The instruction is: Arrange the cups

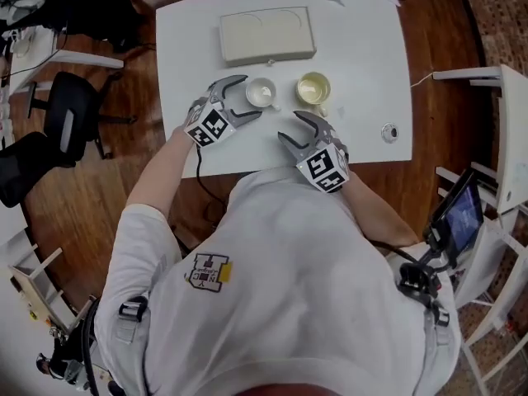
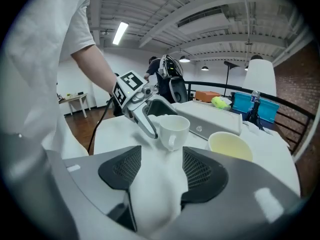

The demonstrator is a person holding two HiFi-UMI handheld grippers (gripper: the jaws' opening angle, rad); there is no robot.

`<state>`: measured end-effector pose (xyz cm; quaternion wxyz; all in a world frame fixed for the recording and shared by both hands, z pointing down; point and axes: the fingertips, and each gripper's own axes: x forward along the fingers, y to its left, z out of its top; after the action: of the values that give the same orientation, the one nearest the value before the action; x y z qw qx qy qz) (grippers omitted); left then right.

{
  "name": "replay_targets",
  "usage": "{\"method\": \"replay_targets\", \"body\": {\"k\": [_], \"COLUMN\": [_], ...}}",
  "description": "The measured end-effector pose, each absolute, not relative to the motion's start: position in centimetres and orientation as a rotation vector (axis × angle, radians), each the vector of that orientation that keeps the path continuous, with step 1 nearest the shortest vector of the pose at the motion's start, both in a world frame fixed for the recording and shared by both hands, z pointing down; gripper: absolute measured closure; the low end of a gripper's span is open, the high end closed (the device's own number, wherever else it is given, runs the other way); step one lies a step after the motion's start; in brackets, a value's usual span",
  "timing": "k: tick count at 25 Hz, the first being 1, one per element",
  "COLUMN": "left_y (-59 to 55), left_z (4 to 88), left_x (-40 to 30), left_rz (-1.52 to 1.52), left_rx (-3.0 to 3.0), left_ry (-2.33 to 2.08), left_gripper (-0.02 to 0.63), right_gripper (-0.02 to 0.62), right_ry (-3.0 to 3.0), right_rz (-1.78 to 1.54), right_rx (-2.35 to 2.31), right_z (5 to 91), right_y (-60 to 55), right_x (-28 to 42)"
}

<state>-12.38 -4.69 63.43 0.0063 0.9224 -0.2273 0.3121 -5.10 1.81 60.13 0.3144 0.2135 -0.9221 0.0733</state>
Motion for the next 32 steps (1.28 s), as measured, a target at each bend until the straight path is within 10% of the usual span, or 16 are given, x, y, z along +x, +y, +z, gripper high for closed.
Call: {"method": "replay_targets", "body": {"k": [7, 14, 32], "left_y": [-5.3, -5.0, -8.3], "left_z": [64.3, 63.9, 58.3], "left_x": [-9.7, -9.2, -12.9], "left_rz": [1.124, 1.126, 1.135], "left_rx": [3.045, 3.037, 3.020], "left_ry": [-0.330, -0.325, -0.540], "left_gripper": [0.202, 0.210, 0.212], "right_gripper": [0.338, 0.535, 0.549], "right_ry": [-2.346, -2.262, -2.369], "right_rz": [0.167, 0.113, 0.065], "right_rx": [0.586, 0.673, 0.729], "right_z": [62.6, 63.0, 57.4], "right_y": [-0.4, -1.3, -5.0], "right_x": [-7.0, -7.4, -10.5]}}
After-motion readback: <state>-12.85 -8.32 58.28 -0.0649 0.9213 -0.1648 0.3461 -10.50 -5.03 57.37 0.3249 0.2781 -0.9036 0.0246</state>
